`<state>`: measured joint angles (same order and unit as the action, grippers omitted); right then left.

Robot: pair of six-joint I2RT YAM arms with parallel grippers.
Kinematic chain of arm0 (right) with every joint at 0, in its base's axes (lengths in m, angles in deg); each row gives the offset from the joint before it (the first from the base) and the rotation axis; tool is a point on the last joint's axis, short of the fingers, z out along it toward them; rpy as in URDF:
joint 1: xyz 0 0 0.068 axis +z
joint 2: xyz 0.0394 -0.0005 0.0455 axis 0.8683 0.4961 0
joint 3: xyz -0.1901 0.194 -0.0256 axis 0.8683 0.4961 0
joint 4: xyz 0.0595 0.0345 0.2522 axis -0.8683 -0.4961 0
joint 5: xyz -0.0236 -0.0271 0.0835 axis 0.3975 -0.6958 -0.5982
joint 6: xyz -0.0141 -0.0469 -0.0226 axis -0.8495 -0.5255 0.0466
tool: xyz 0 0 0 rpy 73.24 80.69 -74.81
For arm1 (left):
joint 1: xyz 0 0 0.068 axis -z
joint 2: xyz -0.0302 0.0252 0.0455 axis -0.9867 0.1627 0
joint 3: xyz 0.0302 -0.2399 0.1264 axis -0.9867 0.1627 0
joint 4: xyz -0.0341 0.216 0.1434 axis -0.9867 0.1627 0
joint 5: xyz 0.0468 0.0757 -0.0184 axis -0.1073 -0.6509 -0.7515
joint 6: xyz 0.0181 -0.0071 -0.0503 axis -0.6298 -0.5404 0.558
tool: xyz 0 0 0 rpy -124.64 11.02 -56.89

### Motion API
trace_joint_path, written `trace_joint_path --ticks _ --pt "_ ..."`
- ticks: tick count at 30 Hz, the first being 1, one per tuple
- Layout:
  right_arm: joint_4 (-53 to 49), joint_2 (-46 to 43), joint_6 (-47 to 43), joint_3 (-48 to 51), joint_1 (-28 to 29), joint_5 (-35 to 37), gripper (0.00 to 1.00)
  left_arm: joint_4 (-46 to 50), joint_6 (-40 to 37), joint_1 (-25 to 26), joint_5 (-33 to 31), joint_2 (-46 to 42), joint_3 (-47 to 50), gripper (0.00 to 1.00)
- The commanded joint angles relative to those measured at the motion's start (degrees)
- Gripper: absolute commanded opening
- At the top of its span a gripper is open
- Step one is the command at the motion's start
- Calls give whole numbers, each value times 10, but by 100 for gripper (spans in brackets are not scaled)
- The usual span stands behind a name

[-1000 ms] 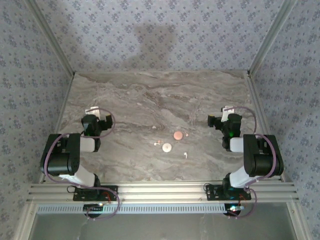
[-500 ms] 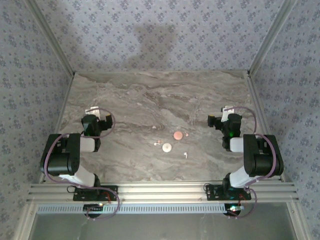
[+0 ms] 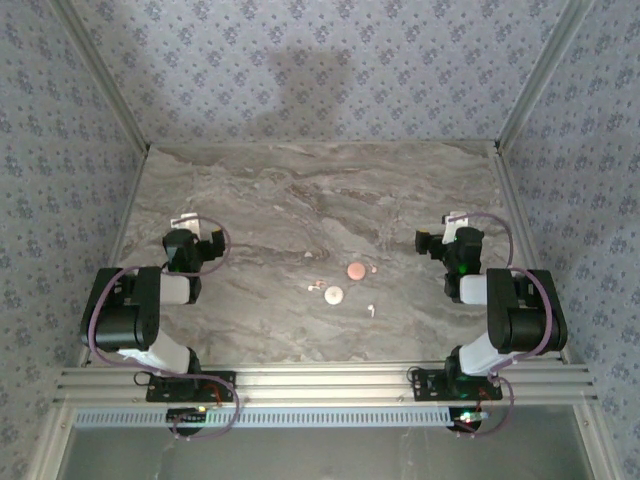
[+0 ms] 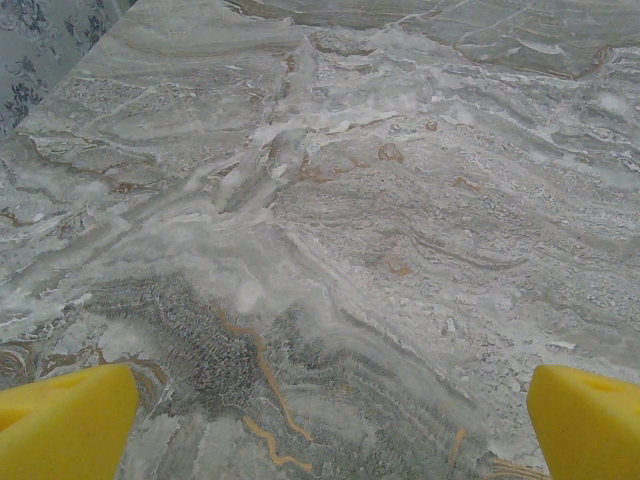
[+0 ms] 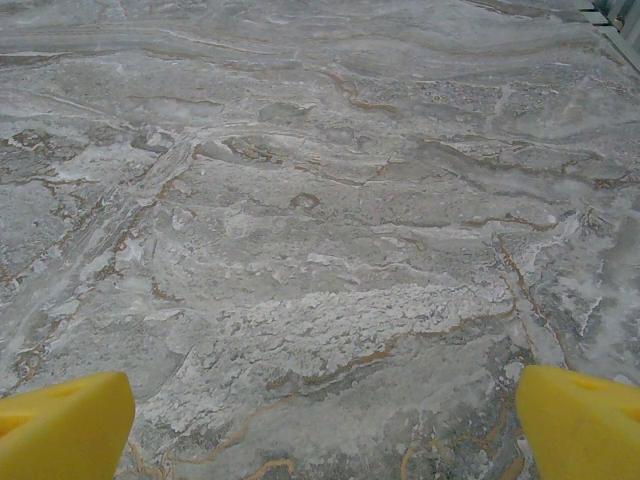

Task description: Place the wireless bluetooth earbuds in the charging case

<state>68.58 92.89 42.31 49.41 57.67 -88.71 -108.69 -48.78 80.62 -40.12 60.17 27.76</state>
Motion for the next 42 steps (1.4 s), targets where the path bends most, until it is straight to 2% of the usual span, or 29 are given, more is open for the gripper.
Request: trace_joint_path --ticks 1,7,9,11,15,19,22,26,28,33,37,42 --pt "9 -1 4 -10 2 9 100 -12 -4 -3 10 -8 -15 100" --pt "11 -3 7 -8 -2 1 100 -12 -4 -4 12 -8 -15 100" --pt "-31 -28 3 -24 1 3 100 -9 -6 -4 17 -10 -16 99" --pt "-153 -68 4 -65 8 9 100 54 -12 -3 28 -32 -39 94" --pt "-438 -127 73 -195 28 32 100 244 -20 9 32 -92 -134 86" --pt "-662 -141 93 -308 99 66 100 366 2 53 90 -139 -222 84" --pt "-775 -136 85 -376 155 20 100 475 21 91 135 -145 -301 82" --pt "-902 -110 72 -439 244 -4 100 599 50 119 238 -128 -366 76" --pt "-951 -88 71 -462 285 4 100 631 73 124 272 -119 -370 74" --pt "-1020 -16 51 -503 357 -6 99 678 121 125 312 -111 -358 72" --pt "-1077 58 83 -549 402 -53 85 685 145 125 303 -110 -338 73" --pt "-1085 106 177 -573 458 -55 81 708 169 124 279 -96 -344 73"
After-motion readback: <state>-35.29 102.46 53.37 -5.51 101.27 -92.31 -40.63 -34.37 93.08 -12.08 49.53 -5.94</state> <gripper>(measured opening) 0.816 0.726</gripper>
